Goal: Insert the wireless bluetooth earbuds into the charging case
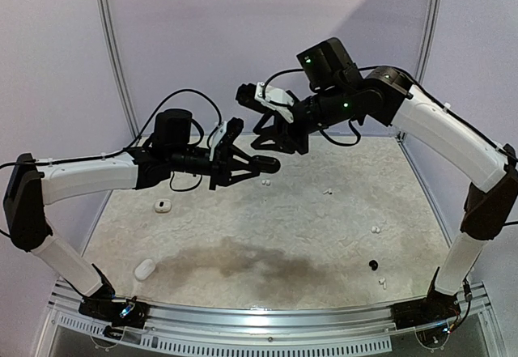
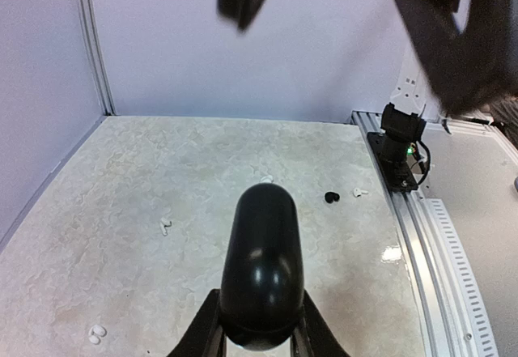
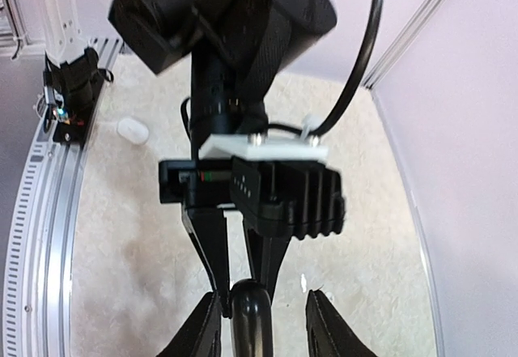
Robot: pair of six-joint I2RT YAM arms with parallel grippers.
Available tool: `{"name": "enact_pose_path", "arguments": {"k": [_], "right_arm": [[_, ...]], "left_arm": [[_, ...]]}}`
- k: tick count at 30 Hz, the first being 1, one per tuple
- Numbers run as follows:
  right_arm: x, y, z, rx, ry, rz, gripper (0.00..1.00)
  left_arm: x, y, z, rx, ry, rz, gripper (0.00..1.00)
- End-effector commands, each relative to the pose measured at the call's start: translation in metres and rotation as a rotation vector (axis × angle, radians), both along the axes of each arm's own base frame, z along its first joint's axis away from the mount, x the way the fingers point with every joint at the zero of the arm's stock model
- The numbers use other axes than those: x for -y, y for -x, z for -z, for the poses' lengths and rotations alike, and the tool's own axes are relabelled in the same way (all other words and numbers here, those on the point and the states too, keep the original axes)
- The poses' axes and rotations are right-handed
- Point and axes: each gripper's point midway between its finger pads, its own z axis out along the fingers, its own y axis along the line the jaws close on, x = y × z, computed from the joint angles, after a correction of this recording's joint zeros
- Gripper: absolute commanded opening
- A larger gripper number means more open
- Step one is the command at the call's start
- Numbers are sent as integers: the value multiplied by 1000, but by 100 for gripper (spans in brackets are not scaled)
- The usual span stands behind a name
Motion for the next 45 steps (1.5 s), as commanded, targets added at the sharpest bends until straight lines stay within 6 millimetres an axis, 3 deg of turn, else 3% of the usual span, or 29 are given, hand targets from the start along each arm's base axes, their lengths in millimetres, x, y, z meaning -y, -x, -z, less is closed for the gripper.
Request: {"name": "enact_pose_path", "arguments": {"k": [1,4,7,13,21,25,31,40,45], "right_arm": [[5,9,-47,33,-127,-16,36],[9,9,-58,28,-164,4,36],[17,1,-47,21,-132,66,38],[33,-10,22,-20,53,150,73],[24,-20,60,-49,113,141,79],[22,-33,63,-37,100,171,78],[33,-58,63,-35,86,260,76],[38,-73,45,-22,18,309,74],[39,-75,56,-40,40,310,73]], "left_arm": [[-1,-3,4,-9,0,-10,0],[-1,-3,4,-10,1,-11,0],[-2,-3,4,-12,2,-17,0],[-3,2,1,14,9,4,0],[-4,9,-4,66,13,40,0],[-4,13,-5,93,10,52,0],[-2,17,-6,130,8,79,0],[-1,16,-2,125,-8,82,0],[-1,16,-4,142,-2,84,0]]}}
